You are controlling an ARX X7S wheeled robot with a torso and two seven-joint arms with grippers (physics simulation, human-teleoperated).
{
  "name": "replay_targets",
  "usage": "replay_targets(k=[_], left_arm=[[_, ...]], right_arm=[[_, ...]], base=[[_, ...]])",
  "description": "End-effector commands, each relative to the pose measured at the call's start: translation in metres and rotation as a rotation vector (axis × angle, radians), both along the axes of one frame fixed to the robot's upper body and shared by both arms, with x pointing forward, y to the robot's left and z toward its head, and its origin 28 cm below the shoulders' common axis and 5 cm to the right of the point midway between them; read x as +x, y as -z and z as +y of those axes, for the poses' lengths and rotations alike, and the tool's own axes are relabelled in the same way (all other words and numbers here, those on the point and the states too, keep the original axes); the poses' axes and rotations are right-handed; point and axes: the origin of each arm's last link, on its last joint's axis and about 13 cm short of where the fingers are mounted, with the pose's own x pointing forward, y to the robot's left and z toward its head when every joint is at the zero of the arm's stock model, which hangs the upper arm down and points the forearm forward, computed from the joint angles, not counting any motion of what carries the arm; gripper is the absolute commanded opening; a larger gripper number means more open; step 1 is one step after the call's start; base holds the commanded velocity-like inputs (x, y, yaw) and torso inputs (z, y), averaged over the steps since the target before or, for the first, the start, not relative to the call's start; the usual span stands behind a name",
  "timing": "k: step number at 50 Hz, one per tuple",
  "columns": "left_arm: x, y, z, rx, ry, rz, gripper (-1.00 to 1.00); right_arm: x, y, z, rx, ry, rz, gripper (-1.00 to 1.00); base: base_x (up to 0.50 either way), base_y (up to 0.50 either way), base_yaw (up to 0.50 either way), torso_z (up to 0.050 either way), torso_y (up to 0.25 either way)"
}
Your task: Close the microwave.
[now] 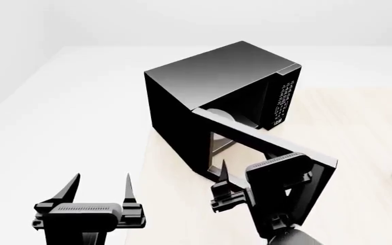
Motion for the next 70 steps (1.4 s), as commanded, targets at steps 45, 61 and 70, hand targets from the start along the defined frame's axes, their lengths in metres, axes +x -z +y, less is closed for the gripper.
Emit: replay_targets(k=[45,61,70], left_arm=[[-0.001,0.000,0.000,0.003,-0.003,0.000,1.00],[0.000,0.000,0.000,0.003,-0.004,0.001,1.00],[-0.001,-0.001,0.000,0.003,-0.003,0.001,1.00]], right_arm=[[0.021,0.020,-0.018,-0.012,0.064,0.149,1.00],[0.034,0.017,-0.023,0.002,0.091,0.147,1.00],[0.041,0.018,-0.024,0.002,0.104,0.152,1.00]], base=[[0.00,0.00,0.00,-0.001,0.000],[0.00,0.00,0.00,-0.001,0.000],[0.00,0.00,0.00,-0.001,0.000]])
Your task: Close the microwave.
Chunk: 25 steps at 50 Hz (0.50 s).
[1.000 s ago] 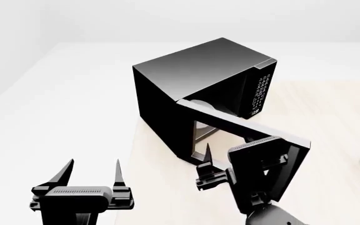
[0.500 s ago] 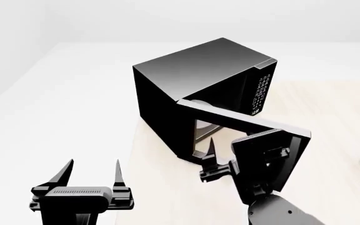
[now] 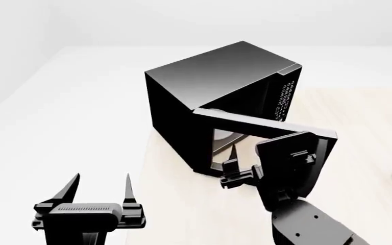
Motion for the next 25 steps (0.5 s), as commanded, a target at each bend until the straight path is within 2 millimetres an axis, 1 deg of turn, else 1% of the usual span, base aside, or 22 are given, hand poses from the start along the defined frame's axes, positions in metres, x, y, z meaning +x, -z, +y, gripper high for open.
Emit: replay_targets(k=[1,25], left_arm=[[-0.001,-0.001,0.000,0.000,0.000,0.000,1.00],[0.000,-0.001,0.000,0.001,-0.004,0.003,1.00]], right_arm=[[0.002,0.024,-0.010,-0.031,0.059,0.131,1.00],[0.019,0.029,-0.014,-0.032,0.087,0.156,1.00]], base=[[0.00,0.00,0.00,0.000,0.000],[0.00,0.00,0.00,-0.002,0.000]])
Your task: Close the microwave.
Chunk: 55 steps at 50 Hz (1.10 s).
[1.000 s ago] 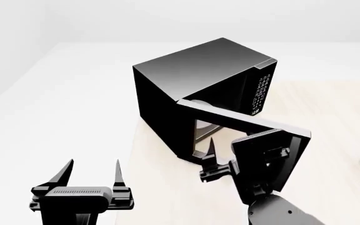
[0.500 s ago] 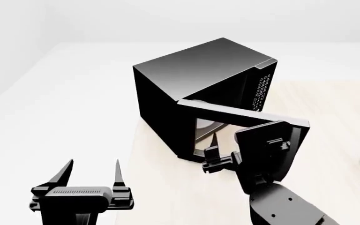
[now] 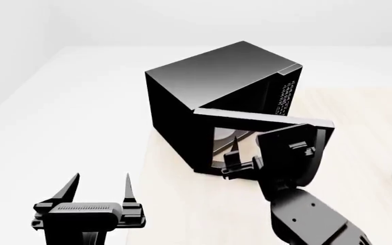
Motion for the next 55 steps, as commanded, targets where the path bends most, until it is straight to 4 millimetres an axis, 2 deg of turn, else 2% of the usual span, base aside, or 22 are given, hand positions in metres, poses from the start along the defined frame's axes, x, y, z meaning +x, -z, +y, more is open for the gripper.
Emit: replay_targets(k=[1,36,55], left_arm=[[0.000,0.000,0.000,0.001,-0.002,0.001,1.00],[0.001,0.002,0.000,0.001,-0.008,0.004,1.00],[0.000,0.001,0.000,0.003,-0.007,0.008,1.00]], right_arm=[[0.001,0.030,-0.012,-0.038,0.067,0.154,1.00],[0.023,0.039,-0.019,-0.052,0.028,0.186,1.00],[0.030,0.039,-0.031,-0.035,-0.016,0.183,1.00]], base=[[0.00,0.00,0.00,0.000,0.000],[0.00,0.00,0.00,-0.001,0.000],[0.00,0.00,0.00,-0.001,0.000]])
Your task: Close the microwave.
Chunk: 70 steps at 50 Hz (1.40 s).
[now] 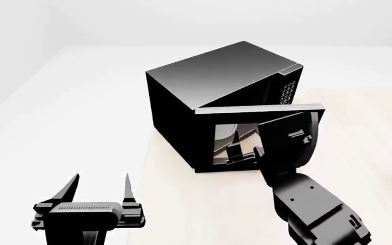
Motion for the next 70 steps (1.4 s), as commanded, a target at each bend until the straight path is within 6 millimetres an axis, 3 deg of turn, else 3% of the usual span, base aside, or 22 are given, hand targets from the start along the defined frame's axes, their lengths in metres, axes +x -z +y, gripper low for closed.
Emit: replay_targets(k=[1,30,70], left_arm=[[0.000,-0.001,0.000,0.001,0.000,0.001,1.00],[-0.001,-0.001,0.000,0.004,-0.002,0.003,1.00],[0.000,-0.001,-0.001,0.007,-0.003,0.011,1.00]], right_arm=[[-0.003,0.034,-0.017,-0.008,0.023,0.168,1.00],[0.022,0.024,-0.028,0.026,0.005,0.157,1.00],[0.042,0.003,-0.021,-0.014,-0.048,0.136,1.00]], base=[[0.00,0.00,0.00,0.000,0.000],[0.00,0.00,0.00,0.000,0.000],[0.00,0.00,0.00,0.000,0.000]])
